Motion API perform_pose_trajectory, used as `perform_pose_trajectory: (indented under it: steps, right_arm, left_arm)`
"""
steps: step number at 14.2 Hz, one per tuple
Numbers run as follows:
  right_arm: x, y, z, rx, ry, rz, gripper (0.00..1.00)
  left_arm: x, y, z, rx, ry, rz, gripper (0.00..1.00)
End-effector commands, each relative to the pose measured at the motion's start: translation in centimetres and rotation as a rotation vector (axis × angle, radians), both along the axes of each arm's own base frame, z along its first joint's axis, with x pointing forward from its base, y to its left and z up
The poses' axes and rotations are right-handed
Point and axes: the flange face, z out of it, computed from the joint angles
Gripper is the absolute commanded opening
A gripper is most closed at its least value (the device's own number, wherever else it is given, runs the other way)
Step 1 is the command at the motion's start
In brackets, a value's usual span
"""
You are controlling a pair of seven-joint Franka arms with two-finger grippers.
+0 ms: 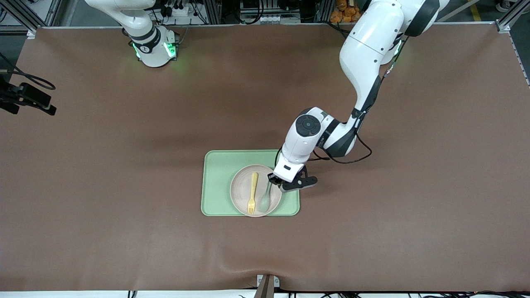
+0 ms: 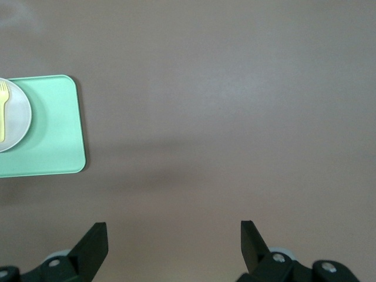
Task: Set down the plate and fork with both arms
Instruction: 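Carry the plate with the left gripper and lower it onto the tray, then release the plate and withdraw the left gripper while the right gripper approaches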
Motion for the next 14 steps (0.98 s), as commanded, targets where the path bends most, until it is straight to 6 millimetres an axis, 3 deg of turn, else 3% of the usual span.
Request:
perform_pose_trajectory:
  steps: [1, 3, 7, 8, 9, 12, 14]
  right_arm:
    - [0.3, 1.3, -0.2, 0.010, 0.003, 0.027, 1.00]
    - [1.8, 2.2, -2.8, 0.011, 0.046, 0.044, 1.00]
    - [3.1, 3.6, -5.2, 0.019, 0.077, 0.066, 1.00]
    - [3.3, 3.7, -5.6, 0.021, 0.081, 0.066, 1.00]
    - [3.7, 3.6, -6.5, 0.021, 0.096, 0.064, 1.00]
    - [4.3, 3.7, -7.5, 0.017, 0.101, 0.067, 1.00]
    - [4.8, 4.0, -7.7, 0.020, 0.100, 0.070, 1.00]
  left_arm:
    - [-0.2, -0.2, -0.1, 0.005, -0.017, 0.012, 0.00]
    - [-1.0, -0.9, -0.3, 0.003, -0.010, 0.014, 0.00]
    - [-1.7, -1.5, -0.6, 0.003, -0.003, 0.013, 0.00]
    - [-1.7, -1.6, -0.5, -0.007, 0.005, 0.038, 0.27]
    - [-1.7, -1.6, -0.4, -0.017, 0.009, 0.072, 0.99]
    - [-1.8, -1.9, 0.8, -0.018, 0.003, 0.078, 1.00]
    - [0.1, 0.0, 3.7, -0.015, -0.015, 0.097, 1.00]
